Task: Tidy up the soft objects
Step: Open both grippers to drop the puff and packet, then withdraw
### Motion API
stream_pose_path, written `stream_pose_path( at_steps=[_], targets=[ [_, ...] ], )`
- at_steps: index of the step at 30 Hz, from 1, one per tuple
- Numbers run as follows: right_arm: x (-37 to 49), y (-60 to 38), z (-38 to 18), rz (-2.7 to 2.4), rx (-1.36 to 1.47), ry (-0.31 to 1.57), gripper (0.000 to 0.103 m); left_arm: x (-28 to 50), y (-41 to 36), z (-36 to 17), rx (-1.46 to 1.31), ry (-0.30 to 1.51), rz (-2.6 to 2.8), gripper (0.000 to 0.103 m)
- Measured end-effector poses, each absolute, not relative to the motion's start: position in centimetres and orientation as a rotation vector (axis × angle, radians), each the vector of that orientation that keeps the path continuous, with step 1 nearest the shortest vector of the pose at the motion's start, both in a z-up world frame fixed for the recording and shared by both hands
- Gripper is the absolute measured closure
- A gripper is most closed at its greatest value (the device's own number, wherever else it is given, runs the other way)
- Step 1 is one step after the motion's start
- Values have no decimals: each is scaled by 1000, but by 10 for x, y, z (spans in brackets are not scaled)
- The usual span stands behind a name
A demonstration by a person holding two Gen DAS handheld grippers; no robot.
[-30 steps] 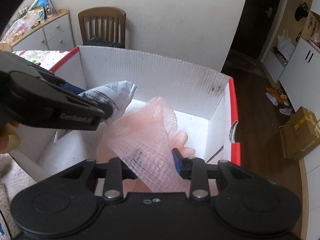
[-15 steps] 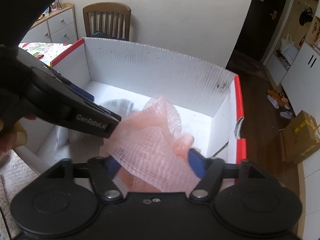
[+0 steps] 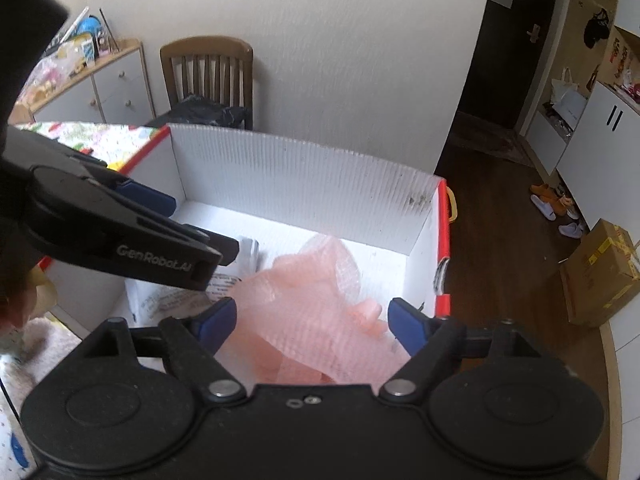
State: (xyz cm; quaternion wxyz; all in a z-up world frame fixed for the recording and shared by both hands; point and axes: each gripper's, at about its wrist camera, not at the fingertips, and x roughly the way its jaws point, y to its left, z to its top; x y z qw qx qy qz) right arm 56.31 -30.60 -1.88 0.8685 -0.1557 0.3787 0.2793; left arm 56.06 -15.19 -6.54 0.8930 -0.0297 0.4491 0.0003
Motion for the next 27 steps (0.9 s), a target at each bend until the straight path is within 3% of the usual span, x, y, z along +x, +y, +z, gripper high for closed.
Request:
stream_pose_path(
  at_steps=[22,27],
  targets=[
    [513,-323,52,597,-229,681,11,472,-137,19,-91,744,-12,37],
    [492,-324,67,615,-201,656,8,443,-129,35,-97,696,-27,29]
  ],
)
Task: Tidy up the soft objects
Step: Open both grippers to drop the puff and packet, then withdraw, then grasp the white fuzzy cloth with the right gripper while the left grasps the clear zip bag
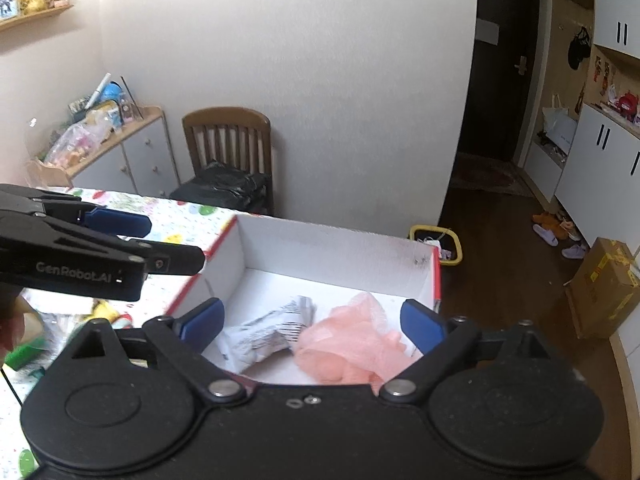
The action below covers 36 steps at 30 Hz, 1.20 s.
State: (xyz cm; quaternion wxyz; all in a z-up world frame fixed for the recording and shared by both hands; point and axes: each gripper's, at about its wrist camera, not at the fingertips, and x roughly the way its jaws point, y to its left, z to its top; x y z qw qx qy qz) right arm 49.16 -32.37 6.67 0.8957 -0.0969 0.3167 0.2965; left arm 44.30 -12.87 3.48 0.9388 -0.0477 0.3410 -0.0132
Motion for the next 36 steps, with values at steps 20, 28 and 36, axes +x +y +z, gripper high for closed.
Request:
stream_pose_path(
  at_steps=[20,28,36],
  targets=[
    [405,-291,66,655,-124,648,0,334,-75,32,-129,601,-45,2],
    [382,-271,41,691,-127,694,0,295,-53,7,-150,579,2,0],
    [364,-253,12,712,-166,730,0,259,-36,-26,-182,590,95,0]
  ],
)
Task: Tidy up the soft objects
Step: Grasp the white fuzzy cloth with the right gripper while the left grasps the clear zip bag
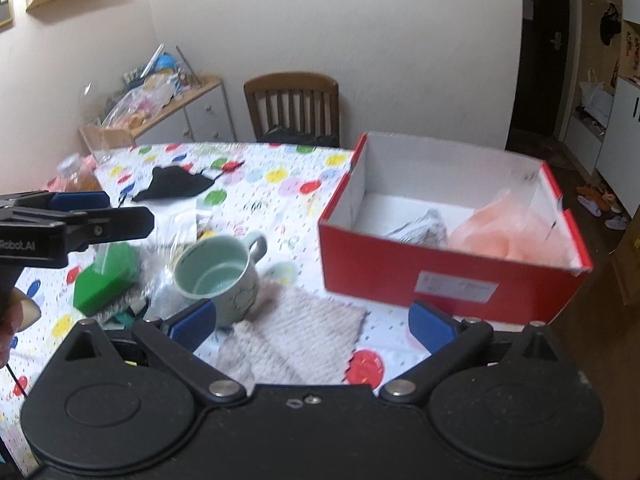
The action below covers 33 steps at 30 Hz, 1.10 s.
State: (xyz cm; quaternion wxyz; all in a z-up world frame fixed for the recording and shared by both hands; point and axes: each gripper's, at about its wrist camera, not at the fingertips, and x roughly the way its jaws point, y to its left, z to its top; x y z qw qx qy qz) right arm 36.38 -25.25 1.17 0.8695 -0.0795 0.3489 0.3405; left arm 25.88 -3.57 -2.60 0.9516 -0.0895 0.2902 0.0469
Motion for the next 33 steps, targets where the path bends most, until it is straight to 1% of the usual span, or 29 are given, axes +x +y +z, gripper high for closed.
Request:
stream_pose_path(
  at_steps=[5,19,24,33],
  targets=[
    [356,-241,-6,727,-189,755,0,245,-27,-46,-218,623,124,0],
    [343,-210,-56,781,-307,843,2,212,-10,-90,-186,669,255,0],
    [344,-201,-70,785,-344,873,7,221,-8,-98,-152,684,250,0],
    [347,-187,-85,786,-412,884,19,252,-30,-125,-44,749,204,2]
  ],
)
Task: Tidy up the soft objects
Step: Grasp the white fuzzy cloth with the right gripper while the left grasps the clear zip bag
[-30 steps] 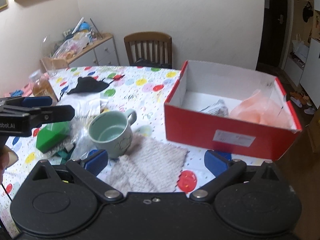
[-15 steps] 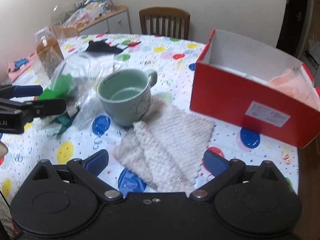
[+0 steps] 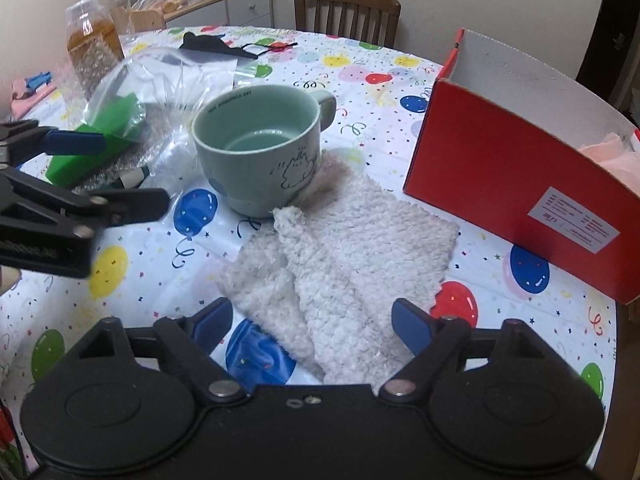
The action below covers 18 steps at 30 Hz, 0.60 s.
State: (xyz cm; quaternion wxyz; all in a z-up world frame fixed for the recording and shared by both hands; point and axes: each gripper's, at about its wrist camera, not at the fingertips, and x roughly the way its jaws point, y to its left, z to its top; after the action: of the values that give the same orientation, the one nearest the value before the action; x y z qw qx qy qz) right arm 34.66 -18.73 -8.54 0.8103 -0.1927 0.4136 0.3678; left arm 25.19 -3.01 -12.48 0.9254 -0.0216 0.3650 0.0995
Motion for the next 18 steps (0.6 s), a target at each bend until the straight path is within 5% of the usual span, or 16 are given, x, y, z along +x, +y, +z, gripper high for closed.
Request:
stream_pose_path(
  at_steps=[18],
  targets=[
    [350,-178,-96,774,-442,902,46,287,-17,-147,-47,830,277,50]
  ],
)
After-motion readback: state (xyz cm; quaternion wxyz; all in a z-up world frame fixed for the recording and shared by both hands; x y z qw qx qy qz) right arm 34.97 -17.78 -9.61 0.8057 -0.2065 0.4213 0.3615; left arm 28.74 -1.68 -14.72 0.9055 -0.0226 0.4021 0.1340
